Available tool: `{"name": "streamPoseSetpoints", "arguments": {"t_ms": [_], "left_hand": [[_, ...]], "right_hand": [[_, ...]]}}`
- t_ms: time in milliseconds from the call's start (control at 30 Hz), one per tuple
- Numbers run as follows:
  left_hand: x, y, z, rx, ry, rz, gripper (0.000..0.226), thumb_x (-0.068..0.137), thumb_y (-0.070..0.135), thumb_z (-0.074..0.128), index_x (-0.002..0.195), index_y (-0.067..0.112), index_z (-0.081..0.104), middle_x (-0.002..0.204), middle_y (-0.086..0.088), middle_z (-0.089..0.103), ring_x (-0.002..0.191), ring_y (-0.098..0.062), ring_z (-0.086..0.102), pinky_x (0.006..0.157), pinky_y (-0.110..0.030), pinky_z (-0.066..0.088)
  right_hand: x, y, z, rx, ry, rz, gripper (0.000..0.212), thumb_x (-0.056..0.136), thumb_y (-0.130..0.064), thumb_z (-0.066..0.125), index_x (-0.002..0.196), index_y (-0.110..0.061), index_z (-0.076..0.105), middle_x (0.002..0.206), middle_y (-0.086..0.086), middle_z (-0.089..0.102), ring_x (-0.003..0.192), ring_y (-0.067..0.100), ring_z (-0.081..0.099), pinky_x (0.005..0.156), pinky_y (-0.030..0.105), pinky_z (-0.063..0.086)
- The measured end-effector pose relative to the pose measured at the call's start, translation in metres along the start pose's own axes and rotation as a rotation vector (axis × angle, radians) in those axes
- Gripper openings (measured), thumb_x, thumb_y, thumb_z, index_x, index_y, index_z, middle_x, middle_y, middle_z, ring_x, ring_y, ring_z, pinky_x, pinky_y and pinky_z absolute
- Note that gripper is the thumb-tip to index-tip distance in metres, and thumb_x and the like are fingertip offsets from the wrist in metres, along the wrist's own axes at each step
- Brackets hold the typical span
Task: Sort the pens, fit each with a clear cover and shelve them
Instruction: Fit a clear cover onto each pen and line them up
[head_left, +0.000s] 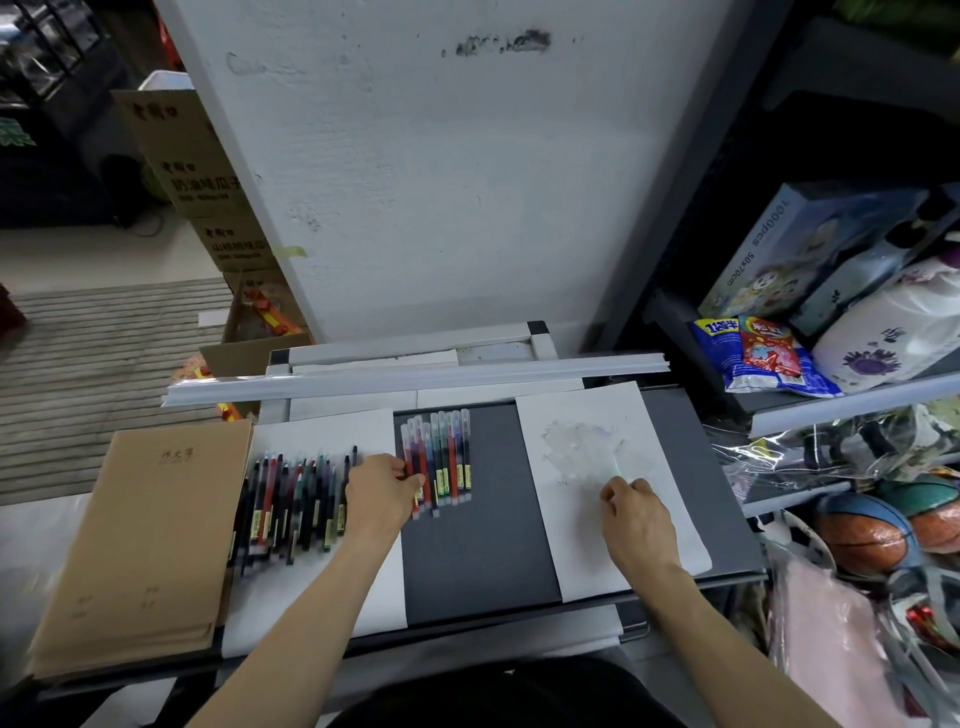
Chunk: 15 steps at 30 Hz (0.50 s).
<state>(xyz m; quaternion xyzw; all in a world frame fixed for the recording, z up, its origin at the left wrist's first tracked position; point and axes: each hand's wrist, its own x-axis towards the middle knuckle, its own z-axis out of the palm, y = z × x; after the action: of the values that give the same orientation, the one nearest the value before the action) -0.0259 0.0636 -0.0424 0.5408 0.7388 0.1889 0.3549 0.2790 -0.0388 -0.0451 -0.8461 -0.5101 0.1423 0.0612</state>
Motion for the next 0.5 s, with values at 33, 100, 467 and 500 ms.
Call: {"name": "streamPoseSetpoints", "arguments": {"t_ms": [33,100,467,500], "left_hand": [[0.000,-0.001,0.000,0.009,0.002,0.004,0.043,0.088,0.026,0.083,0.123,0.002,0.072,0.117,-0.011,0.076,0.109,-0.027,0.070,0.099,-0.037,0.055],[-0.003,-0.003,-0.003,0.035,0.007,0.018,0.038,0.090,0.026,0.081,0.120,0.003,0.073,0.113,-0.010,0.077,0.103,-0.026,0.072,0.093,-0.032,0.054],[-0.022,-0.030,-0.029,0.204,0.038,0.078,0.025,0.091,0.016,0.071,0.116,0.010,0.074,0.107,-0.007,0.078,0.097,-0.027,0.073,0.080,-0.029,0.053],[-0.022,-0.032,-0.032,0.232,0.051,0.078,0.024,0.091,0.017,0.070,0.114,0.011,0.073,0.106,-0.007,0.077,0.095,-0.029,0.073,0.080,-0.033,0.056]], "right_hand": [[0.000,0.000,0.000,0.010,0.002,0.001,0.021,0.098,-0.002,0.047,0.107,-0.012,0.064,0.097,0.005,0.054,0.076,0.027,0.055,0.062,0.033,0.043],[-0.002,-0.001,-0.001,0.030,0.013,0.008,0.022,0.096,-0.001,0.046,0.107,-0.012,0.062,0.096,0.005,0.056,0.076,0.027,0.054,0.062,0.033,0.041],[-0.002,-0.004,-0.001,0.064,0.032,0.016,0.022,0.101,-0.022,0.055,0.121,-0.015,0.048,0.105,0.008,0.060,0.079,0.031,0.055,0.064,0.036,0.039],[-0.001,-0.005,-0.002,0.047,0.025,0.005,0.028,0.102,-0.024,0.056,0.127,-0.016,0.049,0.109,0.008,0.061,0.085,0.032,0.060,0.065,0.036,0.040]]}}
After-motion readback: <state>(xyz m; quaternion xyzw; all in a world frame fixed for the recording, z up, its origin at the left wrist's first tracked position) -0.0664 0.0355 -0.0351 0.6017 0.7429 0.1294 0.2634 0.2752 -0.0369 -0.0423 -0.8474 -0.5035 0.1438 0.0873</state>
